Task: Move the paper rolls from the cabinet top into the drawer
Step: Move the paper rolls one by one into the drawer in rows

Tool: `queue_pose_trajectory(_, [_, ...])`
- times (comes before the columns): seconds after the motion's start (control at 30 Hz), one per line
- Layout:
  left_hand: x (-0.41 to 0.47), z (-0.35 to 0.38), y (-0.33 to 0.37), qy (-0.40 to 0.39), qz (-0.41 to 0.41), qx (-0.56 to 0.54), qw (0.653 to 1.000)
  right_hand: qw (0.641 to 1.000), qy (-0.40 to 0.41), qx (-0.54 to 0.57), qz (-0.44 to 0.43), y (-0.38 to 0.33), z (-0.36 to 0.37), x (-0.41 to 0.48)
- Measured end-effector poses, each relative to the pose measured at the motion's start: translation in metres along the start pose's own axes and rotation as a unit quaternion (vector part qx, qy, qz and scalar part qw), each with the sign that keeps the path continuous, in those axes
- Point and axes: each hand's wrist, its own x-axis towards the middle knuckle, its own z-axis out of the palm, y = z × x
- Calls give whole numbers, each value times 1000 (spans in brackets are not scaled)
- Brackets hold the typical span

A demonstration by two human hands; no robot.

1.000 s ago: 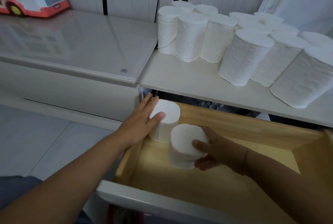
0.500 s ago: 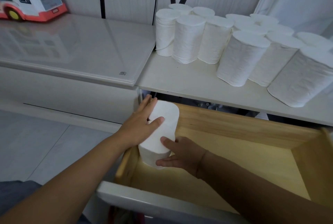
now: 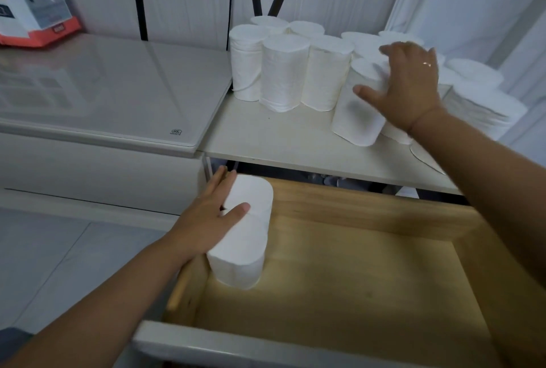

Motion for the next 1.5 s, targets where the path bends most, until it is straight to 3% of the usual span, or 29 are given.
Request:
queue_pose_trajectory(0.13, [0,0,0,2,1,5,1000,994,-69,-81,31,20,17,24])
queue_pose_trajectory(0.33, [2,0,0,7,7,3,1000,998,-17,-50,22,10,28,13])
queue_pose_trajectory(0.5, [3,0,0,7,7,11,1000,979,16,195,53,-17,13,-14])
queue_pose_trajectory(0.57, [2,0,0,9,9,10,1000,969,10,244,33,-27,2,-30])
queue_pose_trajectory(0.77, [2,1,0,9,11,-2,1000,897,-150,412,-58,-33,-23,-102])
queue_pose_trajectory(0.9, [2,1,0,14,11,-16,1000,884,-276,367,-90,-31,11,-148])
queue_pose_trajectory(1.1, [1,1,2,9,4,-1,1000,873,-335,342,-90,-26,54,-183])
queue_pose_trajectory(1.2, [1,0,3,6,1,-1,1000,843,-400,358,-44,-23,56,-183])
queue_pose_trajectory(1.27, [1,0,3,7,3,1,1000,814,-436,381,48,-23,56,-185])
queue_pose_trajectory(1.37, [0,0,3,6,1,1,1000,705,-517,439,207,-27,48,-192])
queue_pose_trajectory(1.5, [1,0,3,8,2,12,1000,609,-596,469,233,-36,39,-204])
